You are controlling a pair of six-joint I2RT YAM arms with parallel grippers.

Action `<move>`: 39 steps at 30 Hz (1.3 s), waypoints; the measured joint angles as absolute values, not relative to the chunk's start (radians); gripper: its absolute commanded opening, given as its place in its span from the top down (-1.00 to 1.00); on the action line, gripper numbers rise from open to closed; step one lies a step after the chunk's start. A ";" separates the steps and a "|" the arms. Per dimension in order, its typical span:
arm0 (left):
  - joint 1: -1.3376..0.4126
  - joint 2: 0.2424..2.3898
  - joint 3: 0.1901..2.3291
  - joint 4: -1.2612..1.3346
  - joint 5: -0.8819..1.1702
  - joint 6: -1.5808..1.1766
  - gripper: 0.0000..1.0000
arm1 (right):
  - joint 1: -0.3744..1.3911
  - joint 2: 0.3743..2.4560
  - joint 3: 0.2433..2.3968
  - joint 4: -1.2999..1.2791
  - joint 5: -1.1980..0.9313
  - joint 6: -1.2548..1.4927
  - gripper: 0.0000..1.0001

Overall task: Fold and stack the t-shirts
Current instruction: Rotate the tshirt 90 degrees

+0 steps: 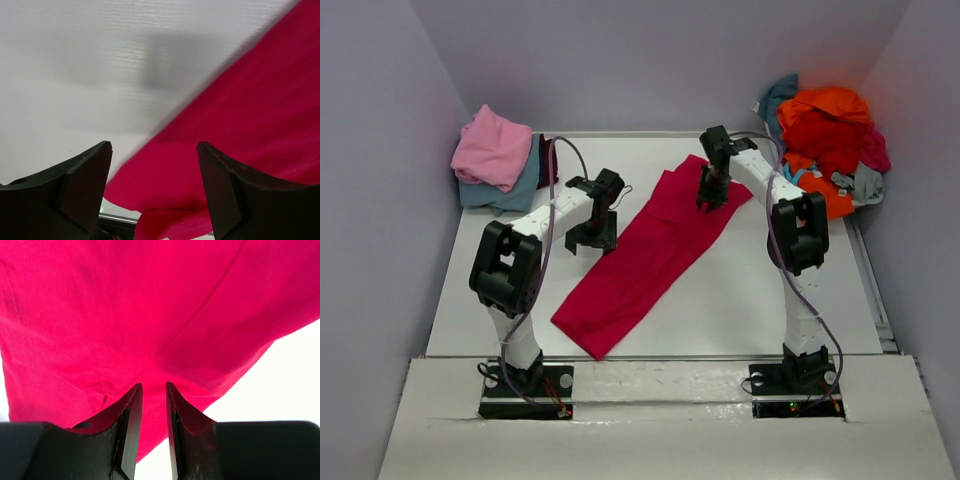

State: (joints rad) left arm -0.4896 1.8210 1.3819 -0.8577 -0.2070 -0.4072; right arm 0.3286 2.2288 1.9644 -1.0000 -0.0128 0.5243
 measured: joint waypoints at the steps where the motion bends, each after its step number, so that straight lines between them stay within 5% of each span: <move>1: -0.494 1.824 1.382 -0.858 -0.203 -0.402 -0.62 | 0.329 2.234 1.978 -1.003 -0.001 0.529 0.36; 16: -0.740 1.721 1.184 -0.867 -0.078 -0.398 -0.61 | 0.329 2.248 1.954 -1.034 0.084 0.610 0.35; 39: -0.775 1.626 1.053 -0.868 -0.016 -0.401 -0.61 | 0.329 2.268 1.945 -1.028 0.101 0.627 0.33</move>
